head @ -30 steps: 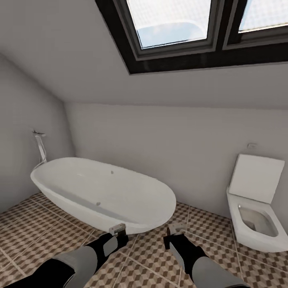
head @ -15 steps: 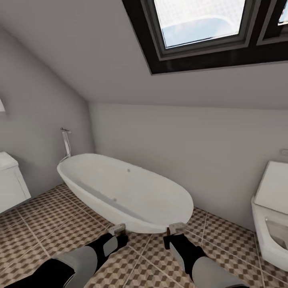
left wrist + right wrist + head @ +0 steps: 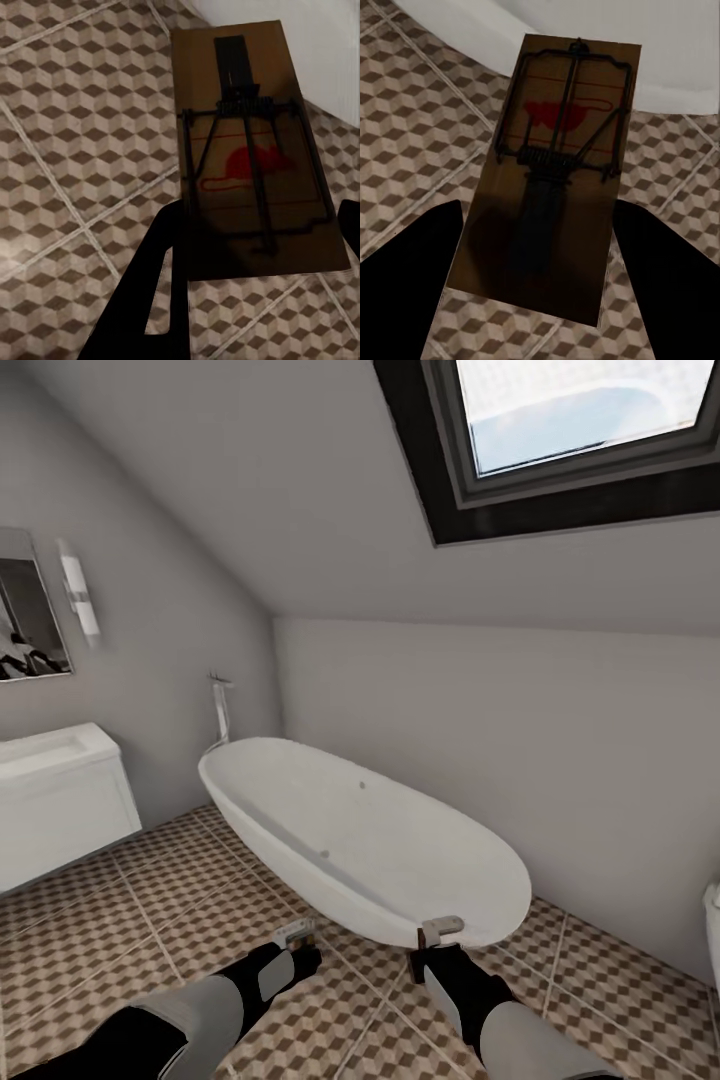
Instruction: Take the four mousetraps from the cabinet in the bathroom and place them on the bathroom floor. Make sure all four end up on the same floor surface, and ensure that at least two of them are either under or directly next to the same bathroom sink.
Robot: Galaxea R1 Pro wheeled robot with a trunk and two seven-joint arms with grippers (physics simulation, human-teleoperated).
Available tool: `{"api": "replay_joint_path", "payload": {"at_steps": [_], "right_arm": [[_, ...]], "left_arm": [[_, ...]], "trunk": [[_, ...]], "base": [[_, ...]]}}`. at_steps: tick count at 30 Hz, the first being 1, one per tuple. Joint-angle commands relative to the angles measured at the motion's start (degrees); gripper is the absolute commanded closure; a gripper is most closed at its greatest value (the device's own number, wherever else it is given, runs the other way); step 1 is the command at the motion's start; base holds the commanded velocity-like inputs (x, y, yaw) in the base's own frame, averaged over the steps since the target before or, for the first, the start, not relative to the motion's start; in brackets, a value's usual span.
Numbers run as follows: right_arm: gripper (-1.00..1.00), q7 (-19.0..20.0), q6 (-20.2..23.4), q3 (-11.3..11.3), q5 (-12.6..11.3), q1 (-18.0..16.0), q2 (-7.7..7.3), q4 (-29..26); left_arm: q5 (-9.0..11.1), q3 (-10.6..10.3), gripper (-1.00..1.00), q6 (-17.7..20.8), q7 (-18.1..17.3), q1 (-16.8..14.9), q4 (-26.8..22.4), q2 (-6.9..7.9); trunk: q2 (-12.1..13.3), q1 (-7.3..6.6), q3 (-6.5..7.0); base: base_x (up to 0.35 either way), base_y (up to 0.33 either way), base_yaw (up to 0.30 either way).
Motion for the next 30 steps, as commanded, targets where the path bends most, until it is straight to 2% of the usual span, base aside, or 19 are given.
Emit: {"api": "replay_joint_path", "payload": {"at_steps": [1,30], "right_arm": [[1.00,-0.2,0.5,0.3,0.4,0.0,0.00,-0.1],[1.00,-0.2,0.5,0.3,0.5,0.0,0.00,-0.1]], "left_arm": [[0.4,-0.5,1.00,0.2,0.2,0.0,0.0,-0.02],[0.4,-0.5,1.00,0.2,0.2,0.0,0.0,-0.02]], "trunk": [[-0.1,0.01,-0.08],[-0.1,0.01,-0.08]], "base": [[0.000,0.000,0.300],[0.000,0.000,0.300]]}}
